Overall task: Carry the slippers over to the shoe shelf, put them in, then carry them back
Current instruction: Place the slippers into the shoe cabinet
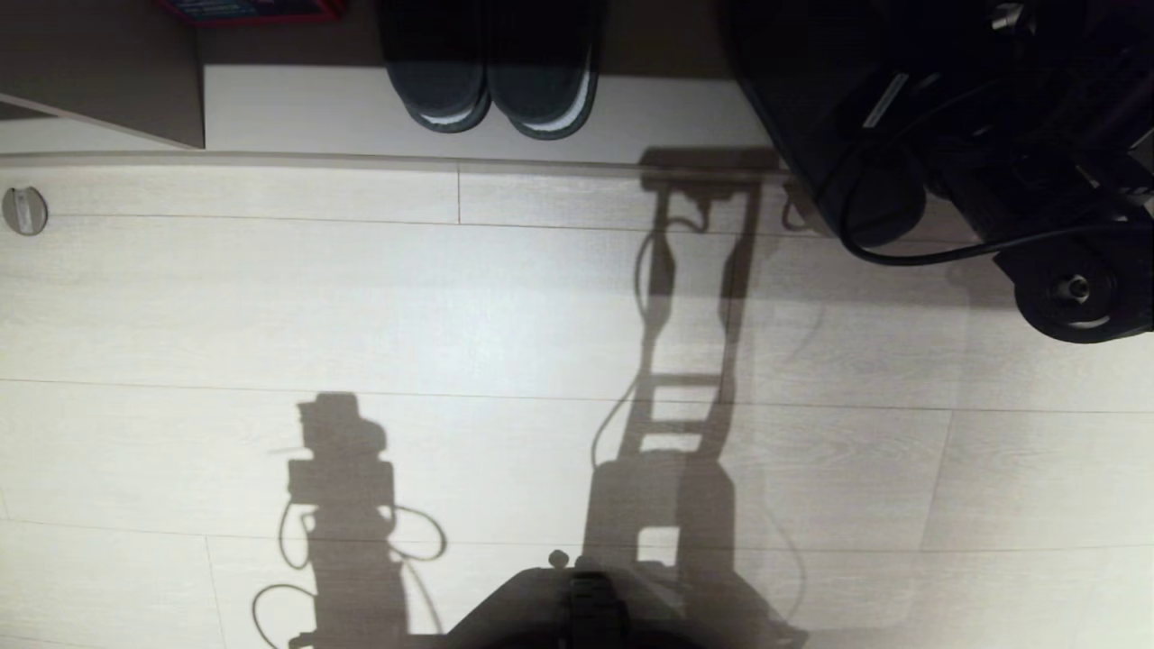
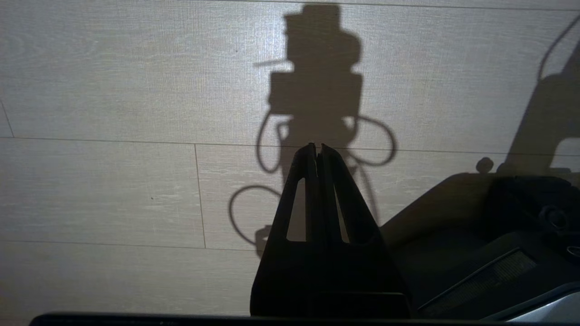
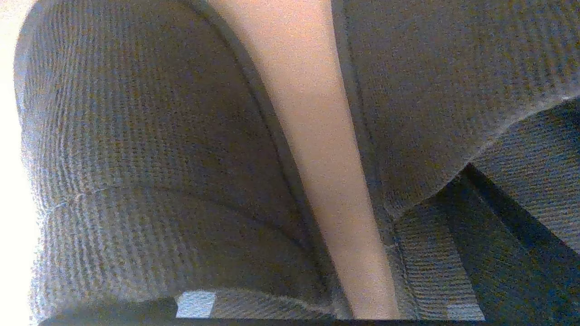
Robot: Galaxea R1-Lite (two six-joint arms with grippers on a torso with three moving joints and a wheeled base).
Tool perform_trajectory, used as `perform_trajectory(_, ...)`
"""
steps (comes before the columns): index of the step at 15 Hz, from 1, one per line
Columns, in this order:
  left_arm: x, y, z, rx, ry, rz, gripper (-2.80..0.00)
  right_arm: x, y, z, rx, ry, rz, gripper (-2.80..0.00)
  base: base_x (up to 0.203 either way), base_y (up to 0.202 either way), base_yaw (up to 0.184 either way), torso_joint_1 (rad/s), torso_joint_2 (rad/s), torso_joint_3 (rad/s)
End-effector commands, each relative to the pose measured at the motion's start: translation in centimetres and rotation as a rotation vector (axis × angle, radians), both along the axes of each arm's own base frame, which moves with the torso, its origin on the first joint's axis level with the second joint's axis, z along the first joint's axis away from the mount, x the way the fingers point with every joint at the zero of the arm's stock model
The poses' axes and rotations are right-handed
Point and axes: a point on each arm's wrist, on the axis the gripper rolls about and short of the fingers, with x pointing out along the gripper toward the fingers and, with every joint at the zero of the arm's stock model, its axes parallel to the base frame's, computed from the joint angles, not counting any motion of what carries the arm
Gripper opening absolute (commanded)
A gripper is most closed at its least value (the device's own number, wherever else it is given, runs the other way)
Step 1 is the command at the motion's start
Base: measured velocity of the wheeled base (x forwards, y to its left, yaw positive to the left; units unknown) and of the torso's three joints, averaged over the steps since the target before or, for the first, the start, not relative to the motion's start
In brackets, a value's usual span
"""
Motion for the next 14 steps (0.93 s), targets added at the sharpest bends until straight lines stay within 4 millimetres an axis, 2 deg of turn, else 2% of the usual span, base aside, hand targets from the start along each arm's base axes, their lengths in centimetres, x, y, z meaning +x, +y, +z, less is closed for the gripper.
perform_trajectory(1,0.0,0.0,0.0,0.000,0.000,0.002,-2.80,-0.6,-0.3,0.7,-0.014,-0.029,-0.024,0.00,0.000,0.000,0.000,0.000,0.00,0.000)
perform_trajectory(14,0.0,0.0,0.0,0.000,0.000,0.001,-2.80,-3.5,-1.0,2.5,-0.015,-0.078,-0.033,0.00,0.000,0.000,0.000,0.000,0.00,0.000)
